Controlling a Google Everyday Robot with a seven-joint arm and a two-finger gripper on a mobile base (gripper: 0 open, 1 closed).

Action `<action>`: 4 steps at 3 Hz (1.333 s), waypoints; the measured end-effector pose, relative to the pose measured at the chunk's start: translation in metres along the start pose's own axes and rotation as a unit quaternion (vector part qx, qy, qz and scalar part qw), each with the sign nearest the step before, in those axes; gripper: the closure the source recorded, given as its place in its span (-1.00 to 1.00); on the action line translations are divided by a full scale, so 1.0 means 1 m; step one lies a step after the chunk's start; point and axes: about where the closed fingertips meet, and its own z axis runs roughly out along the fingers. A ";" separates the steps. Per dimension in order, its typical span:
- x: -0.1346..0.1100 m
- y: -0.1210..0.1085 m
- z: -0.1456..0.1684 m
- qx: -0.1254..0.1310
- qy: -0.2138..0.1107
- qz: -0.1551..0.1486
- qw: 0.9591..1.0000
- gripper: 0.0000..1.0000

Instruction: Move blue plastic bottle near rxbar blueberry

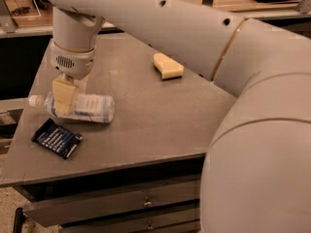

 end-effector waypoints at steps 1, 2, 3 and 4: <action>-0.001 0.000 0.001 0.000 0.000 -0.001 1.000 -1.00; 0.000 0.000 0.001 0.000 -0.003 -0.003 1.000 -1.00; 0.013 -0.009 -0.012 0.017 -0.020 -0.030 0.999 -1.00; 0.037 -0.035 -0.040 0.043 -0.066 -0.056 0.995 -1.00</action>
Offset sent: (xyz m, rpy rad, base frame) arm -0.0002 -0.0017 -0.0003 0.0155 0.0013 0.0103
